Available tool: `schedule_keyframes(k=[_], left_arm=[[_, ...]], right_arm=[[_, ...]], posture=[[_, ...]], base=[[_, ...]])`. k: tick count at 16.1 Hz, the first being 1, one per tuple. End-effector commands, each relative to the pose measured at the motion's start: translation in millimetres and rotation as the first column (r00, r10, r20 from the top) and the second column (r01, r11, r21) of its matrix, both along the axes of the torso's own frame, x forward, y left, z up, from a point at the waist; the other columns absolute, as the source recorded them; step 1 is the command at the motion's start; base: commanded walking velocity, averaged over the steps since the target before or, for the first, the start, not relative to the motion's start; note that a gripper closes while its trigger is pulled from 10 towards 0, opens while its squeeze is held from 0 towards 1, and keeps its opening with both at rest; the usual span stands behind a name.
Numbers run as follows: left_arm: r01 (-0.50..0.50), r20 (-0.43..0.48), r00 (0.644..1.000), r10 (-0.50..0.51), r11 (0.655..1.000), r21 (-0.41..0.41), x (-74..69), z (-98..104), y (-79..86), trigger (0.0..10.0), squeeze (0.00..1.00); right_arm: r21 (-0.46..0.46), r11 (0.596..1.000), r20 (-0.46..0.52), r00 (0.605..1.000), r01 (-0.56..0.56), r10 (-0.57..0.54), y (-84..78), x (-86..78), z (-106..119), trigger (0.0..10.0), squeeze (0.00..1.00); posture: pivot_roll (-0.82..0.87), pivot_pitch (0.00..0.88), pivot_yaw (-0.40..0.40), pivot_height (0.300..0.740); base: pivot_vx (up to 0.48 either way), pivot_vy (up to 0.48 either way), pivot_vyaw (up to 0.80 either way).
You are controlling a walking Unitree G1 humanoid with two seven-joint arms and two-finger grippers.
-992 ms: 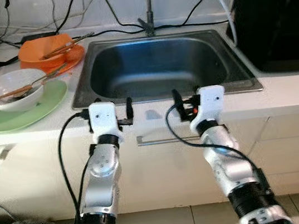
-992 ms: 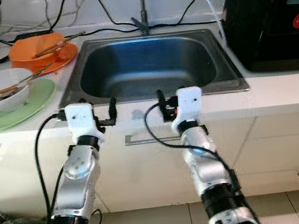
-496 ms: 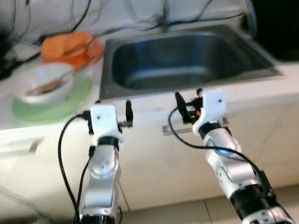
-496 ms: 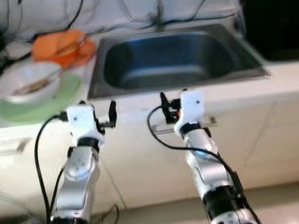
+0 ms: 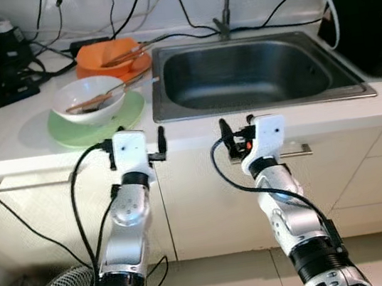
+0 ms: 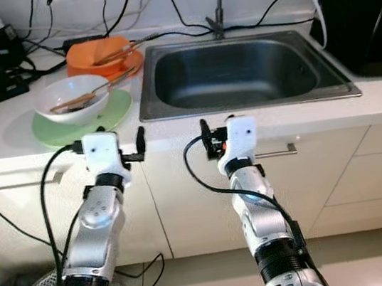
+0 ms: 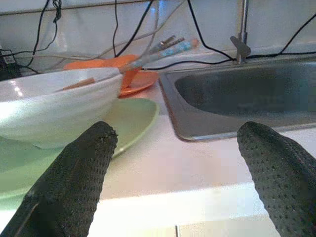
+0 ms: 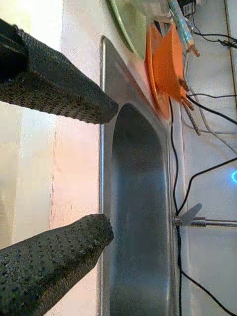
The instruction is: Kitchen organization
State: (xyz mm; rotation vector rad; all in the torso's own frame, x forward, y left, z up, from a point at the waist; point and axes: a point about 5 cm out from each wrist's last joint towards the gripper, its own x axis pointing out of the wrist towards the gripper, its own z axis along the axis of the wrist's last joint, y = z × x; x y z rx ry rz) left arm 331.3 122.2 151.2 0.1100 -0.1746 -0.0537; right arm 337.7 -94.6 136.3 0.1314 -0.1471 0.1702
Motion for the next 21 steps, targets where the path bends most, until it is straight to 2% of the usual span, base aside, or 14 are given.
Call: schedule_keyframes(k=[1,7,10,13,16,21], left_arm=[[0.006,0.016,1.000,-0.006,1.000,0.009,-0.2,3.4,-3.4,10.0,0.00],[-0.002,0.016,1.000,0.002,1.000,-0.008,-1.2,4.1,-5.6,10.0,0.00],[0.009,0.007,1.000,-0.009,1.000,-0.007,-1.9,1.9,-7.0,10.0,0.00],[0.012,0.001,1.000,-0.012,1.000,-0.005,-1.9,1.2,-7.9,10.0,0.00],[0.014,0.000,1.000,-0.014,1.000,-0.005,-1.5,1.3,-8.2,10.0,0.00],[0.019,-0.004,1.000,-0.019,1.000,-0.001,-2.0,0.0,-8.8,10.0,0.00]], right_arm=[[0.019,1.000,-0.003,1.000,0.010,-0.010,-2.7,1.1,0.6,10.0,0.00],[-0.014,1.000,0.003,1.000,0.001,-0.001,-2.2,1.0,0.8,10.0,0.00],[0.021,1.000,-0.001,1.000,-0.007,0.007,0.4,0.1,0.6,10.0,0.00],[-0.016,1.000,0.000,1.000,-0.015,0.015,0.4,0.4,0.5,10.0,0.00],[0.013,1.000,0.012,1.000,-0.005,0.005,0.6,0.4,2.7,10.0,0.00],[0.030,1.000,-0.001,1.000,0.008,-0.008,-2.3,1.5,1.3,10.0,0.00]], posture=[[0.08,0.041,-0.002,0.740],[0.08,0.040,-0.004,0.740],[0.08,0.041,-0.004,0.740],[0.08,0.039,-0.004,0.740],[0.08,0.037,-0.004,0.740],[0.08,0.038,-0.003,0.740]], base=[[0.000,0.000,0.00],[0.000,0.000,0.00],[0.275,0.000,0.18],[0.287,0.000,0.00],[0.287,0.000,0.53],[0.287,0.000,0.00]])
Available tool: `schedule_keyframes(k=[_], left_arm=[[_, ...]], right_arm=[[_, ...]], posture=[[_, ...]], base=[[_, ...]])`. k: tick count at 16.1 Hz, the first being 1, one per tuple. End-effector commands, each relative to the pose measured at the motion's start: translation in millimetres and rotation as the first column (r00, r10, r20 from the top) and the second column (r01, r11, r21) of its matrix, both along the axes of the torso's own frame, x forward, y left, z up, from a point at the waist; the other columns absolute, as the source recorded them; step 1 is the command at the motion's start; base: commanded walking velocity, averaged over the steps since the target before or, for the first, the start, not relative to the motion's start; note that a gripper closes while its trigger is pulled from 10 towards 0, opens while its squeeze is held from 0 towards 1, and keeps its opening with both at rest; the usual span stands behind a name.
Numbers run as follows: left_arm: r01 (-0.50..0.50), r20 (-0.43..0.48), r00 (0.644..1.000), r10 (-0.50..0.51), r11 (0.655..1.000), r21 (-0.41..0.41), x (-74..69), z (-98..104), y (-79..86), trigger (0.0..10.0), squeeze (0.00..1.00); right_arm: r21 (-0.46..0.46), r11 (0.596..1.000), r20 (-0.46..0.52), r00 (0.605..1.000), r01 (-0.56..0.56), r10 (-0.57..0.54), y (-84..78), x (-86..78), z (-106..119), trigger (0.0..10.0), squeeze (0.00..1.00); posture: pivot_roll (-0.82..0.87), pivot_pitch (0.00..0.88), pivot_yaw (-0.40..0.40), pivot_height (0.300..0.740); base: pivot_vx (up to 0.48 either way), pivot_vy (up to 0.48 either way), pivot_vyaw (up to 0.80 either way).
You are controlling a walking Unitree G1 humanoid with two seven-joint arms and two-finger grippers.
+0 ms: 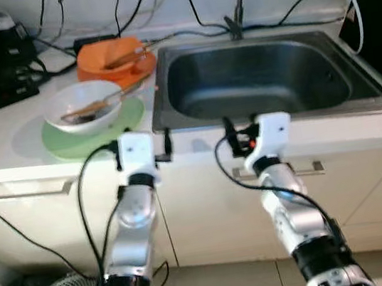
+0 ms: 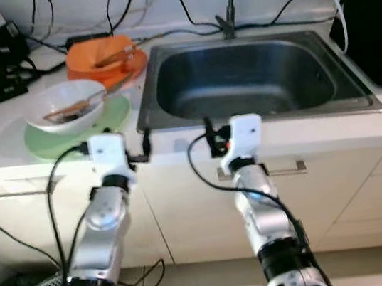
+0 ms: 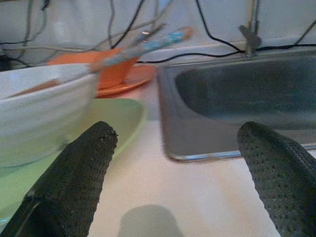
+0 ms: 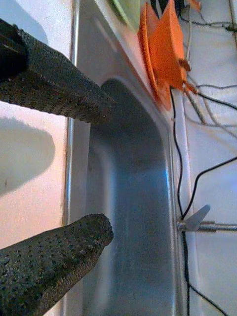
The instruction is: Kitchen organization
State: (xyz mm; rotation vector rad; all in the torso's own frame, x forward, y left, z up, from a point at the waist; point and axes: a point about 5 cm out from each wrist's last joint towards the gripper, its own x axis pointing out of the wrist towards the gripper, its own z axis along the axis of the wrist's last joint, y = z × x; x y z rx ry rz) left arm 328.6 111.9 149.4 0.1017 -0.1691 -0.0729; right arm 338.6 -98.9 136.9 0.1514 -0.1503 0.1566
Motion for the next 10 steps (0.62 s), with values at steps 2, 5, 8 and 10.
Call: schedule_keyframes(k=[2,5,8,10], left_arm=[[0.003,0.001,1.000,-0.003,1.000,0.007,0.1,1.2,0.9,10.0,0.00],[0.006,-0.002,1.000,-0.006,1.000,0.007,-0.3,0.5,0.5,10.0,0.00],[0.006,0.000,1.000,-0.006,1.000,0.004,0.0,0.7,0.4,10.0,0.00],[0.007,0.001,1.000,-0.007,1.000,0.004,0.0,0.9,0.3,10.0,0.00]], right_arm=[[0.012,1.000,-0.002,1.000,-0.004,0.004,2.3,0.3,0.3,10.0,0.00],[0.013,1.000,-0.004,1.000,-0.005,0.005,2.7,0.3,-0.1,10.0,0.00],[0.014,1.000,-0.003,1.000,-0.006,0.006,2.9,0.6,0.1,10.0,0.00],[0.015,1.000,-0.004,1.000,-0.006,0.006,3.0,0.9,0.2,10.0,0.00]], posture=[[0.08,0.038,-0.002,0.740],[0.08,0.039,0.000,0.740],[0.09,0.036,-0.001,0.740],[0.09,0.036,-0.001,0.740]], base=[[0.289,0.000,0.00],[0.290,0.000,0.00],[0.364,0.000,0.00],[0.422,0.000,0.00]])
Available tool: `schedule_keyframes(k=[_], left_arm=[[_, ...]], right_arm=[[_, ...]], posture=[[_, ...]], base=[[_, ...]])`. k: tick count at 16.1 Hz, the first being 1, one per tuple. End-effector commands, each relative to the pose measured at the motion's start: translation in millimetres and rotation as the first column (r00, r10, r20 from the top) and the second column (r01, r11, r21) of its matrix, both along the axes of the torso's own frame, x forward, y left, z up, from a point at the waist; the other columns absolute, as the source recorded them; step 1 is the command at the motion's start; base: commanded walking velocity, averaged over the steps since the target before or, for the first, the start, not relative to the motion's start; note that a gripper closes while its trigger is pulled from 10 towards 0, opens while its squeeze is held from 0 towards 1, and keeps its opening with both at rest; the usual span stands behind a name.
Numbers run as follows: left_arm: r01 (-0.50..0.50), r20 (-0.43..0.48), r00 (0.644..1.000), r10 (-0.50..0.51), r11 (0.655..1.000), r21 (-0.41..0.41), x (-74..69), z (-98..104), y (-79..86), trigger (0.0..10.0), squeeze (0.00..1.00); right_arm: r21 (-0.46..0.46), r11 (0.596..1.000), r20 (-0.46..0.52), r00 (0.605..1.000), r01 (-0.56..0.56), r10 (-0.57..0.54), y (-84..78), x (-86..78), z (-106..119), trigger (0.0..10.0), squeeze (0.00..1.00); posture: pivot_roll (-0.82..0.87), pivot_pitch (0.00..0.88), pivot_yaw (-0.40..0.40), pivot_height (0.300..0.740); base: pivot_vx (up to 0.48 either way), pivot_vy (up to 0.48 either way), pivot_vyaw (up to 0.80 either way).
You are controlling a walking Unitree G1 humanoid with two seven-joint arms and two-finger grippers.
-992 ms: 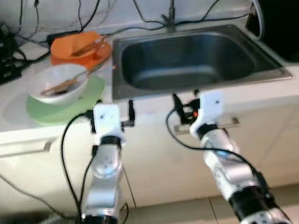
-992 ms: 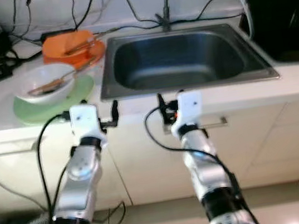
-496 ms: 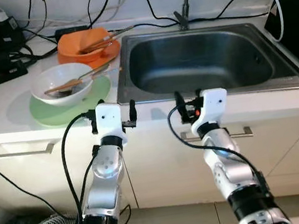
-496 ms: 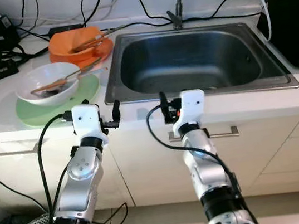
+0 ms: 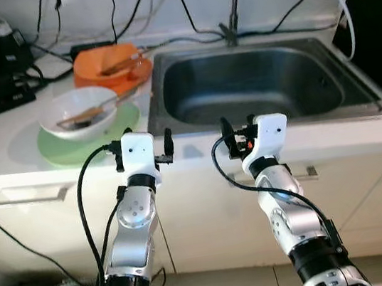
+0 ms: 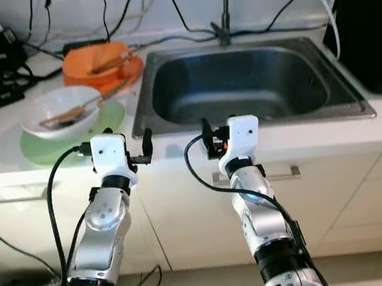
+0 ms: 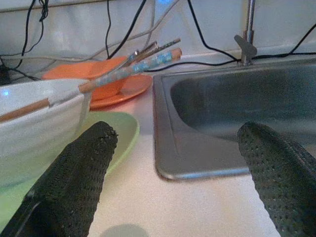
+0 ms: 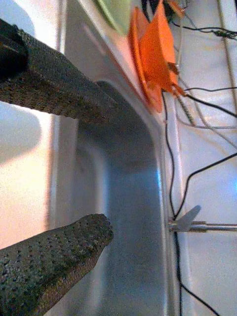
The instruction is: Kitchen organization
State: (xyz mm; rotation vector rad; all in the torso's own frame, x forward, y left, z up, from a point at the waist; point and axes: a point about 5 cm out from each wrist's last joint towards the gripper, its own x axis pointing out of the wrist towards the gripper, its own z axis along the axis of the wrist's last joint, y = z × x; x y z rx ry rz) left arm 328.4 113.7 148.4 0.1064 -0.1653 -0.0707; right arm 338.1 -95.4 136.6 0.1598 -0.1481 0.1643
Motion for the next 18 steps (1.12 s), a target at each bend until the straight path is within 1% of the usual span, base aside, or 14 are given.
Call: schedule_keyframes(k=[1,13,18], left_arm=[[0.011,0.004,1.000,-0.011,1.000,0.000,0.3,1.8,-1.6,10.0,0.00],[0.023,0.005,1.000,-0.023,1.000,0.005,-0.7,1.2,-3.5,10.0,0.00],[0.068,-0.008,0.998,-0.068,0.998,0.008,-3.1,-2.0,-10.8,10.0,0.00]], right_arm=[[0.009,1.000,-0.001,1.000,0.002,-0.002,-0.5,1.3,0.5,10.0,0.00],[0.009,1.000,-0.002,1.000,0.001,-0.001,-0.3,1.7,0.2,10.0,0.00],[0.009,1.000,-0.003,1.000,-0.001,0.001,0.6,1.5,-0.4,10.0,0.00]], posture=[[0.09,0.036,-0.001,0.740],[0.09,0.039,-0.002,0.740],[0.09,0.039,-0.002,0.740]], base=[[0.420,0.000,0.00],[0.423,0.000,0.00],[0.000,0.000,0.00]])
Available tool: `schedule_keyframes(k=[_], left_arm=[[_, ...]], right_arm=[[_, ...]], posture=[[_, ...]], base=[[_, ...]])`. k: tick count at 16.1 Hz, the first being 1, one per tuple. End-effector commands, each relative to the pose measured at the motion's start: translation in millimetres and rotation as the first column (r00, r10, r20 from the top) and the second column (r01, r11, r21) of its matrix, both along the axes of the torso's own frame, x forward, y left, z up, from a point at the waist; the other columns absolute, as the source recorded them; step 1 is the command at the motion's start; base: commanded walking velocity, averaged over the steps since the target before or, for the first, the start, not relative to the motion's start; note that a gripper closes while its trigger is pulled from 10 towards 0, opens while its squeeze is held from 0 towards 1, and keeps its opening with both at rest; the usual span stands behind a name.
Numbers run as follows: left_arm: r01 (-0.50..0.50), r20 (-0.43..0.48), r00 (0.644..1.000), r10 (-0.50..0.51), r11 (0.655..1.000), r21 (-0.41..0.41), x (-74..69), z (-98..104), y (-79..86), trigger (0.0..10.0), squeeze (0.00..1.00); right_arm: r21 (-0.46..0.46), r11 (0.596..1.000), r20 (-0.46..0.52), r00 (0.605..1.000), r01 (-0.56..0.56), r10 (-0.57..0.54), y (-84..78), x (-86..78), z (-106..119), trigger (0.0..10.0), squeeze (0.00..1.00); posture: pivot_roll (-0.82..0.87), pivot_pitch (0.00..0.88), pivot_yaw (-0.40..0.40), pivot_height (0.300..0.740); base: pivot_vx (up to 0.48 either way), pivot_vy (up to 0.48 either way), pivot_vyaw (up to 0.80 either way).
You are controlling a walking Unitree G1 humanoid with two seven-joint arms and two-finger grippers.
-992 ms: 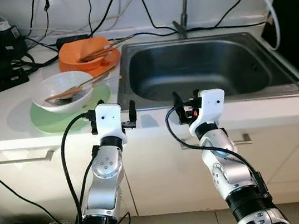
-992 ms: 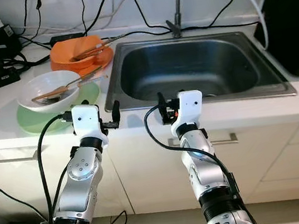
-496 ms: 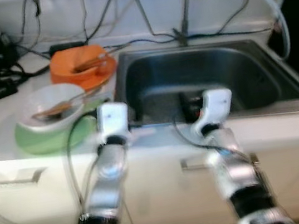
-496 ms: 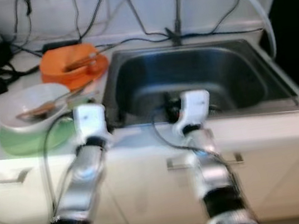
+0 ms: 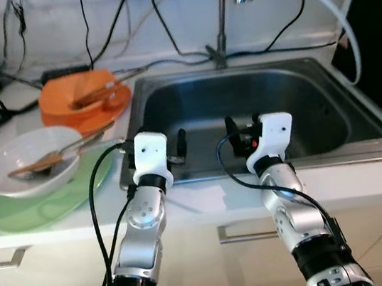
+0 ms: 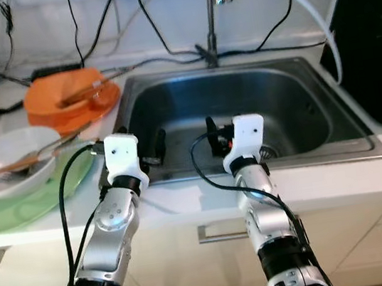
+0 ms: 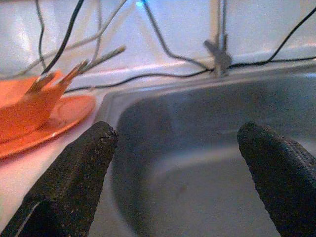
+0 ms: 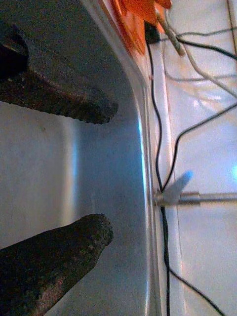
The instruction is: Kitchen organization
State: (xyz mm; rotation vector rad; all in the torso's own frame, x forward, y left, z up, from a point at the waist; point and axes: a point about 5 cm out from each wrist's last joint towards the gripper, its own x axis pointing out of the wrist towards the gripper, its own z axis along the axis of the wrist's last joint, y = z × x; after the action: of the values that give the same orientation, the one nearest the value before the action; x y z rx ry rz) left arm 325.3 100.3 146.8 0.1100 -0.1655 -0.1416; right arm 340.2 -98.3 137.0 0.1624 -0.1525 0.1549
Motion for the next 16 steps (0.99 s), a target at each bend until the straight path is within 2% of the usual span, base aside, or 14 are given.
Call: schedule_keyframes(k=[1,4,8,9,12,14,15,16], left_arm=[[0.005,-0.010,1.000,-0.005,1.000,0.000,-0.2,-1,1.8,10.0,0.00],[0.029,-0.014,0.999,-0.029,0.999,0.013,-1.3,-2,-1.7,10.0,0.00],[0.098,0.009,0.995,-0.101,0.985,0.145,-9.0,-4,-11.8,10.0,0.00],[0.133,0.020,0.990,-0.142,0.964,0.230,-14.5,-5,-16.3,10.0,0.00],[0.183,0.055,0.974,-0.220,0.905,0.385,-27.2,0,-21.5,10.0,0.00],[0.151,0.131,0.954,-0.270,0.809,0.568,-30.4,13,-23.4,10.0,0.00],[0.137,0.169,0.940,-0.298,0.779,0.612,-34.0,23,-24.9,10.0,0.00],[0.123,0.196,0.932,-0.304,0.775,0.620,-35.6,32,-25.3,10.0,0.00]], right_arm=[[0.005,1.000,-0.007,1.000,-0.010,0.010,3.3,-0.6,-1,10.0,0.00],[0.004,1.000,-0.008,1.000,-0.009,0.009,2.8,-0.4,-2,10.0,0.00],[0.004,1.000,-0.012,1.000,-0.010,0.010,3.3,-0.8,-3,10.0,0.00],[0.003,1.000,-0.014,1.000,-0.011,0.011,3.6,-0.8,-3,10.0,0.00],[0.003,1.000,-0.016,1.000,-0.013,0.013,4.0,-0.6,-3,10.0,0.00],[0.003,1.000,-0.018,1.000,-0.017,0.017,4.9,-0.4,-4,10.0,0.00],[0.003,1.000,-0.019,1.000,-0.020,0.020,5.8,-0.1,-4,10.0,0.00],[0.003,1.000,-0.021,1.000,-0.023,0.023,6.8,0.0,-5,10.0,0.00]], posture=[[0.09,0.039,-0.002,0.740],[0.09,0.039,-0.002,0.740],[0.09,0.041,-0.001,0.740],[0.09,0.041,-0.002,0.740],[0.09,0.041,-0.002,0.740],[0.10,0.031,-0.002,0.740],[0.10,0.030,-0.002,0.740],[0.11,0.025,-0.002,0.740]], base=[[0.000,0.000,0.00],[0.000,0.000,0.00],[0.000,0.000,0.00],[0.000,0.000,0.00],[0.000,0.000,0.00],[0.000,0.000,0.00],[0.000,0.000,0.00],[0.000,0.000,0.00]])
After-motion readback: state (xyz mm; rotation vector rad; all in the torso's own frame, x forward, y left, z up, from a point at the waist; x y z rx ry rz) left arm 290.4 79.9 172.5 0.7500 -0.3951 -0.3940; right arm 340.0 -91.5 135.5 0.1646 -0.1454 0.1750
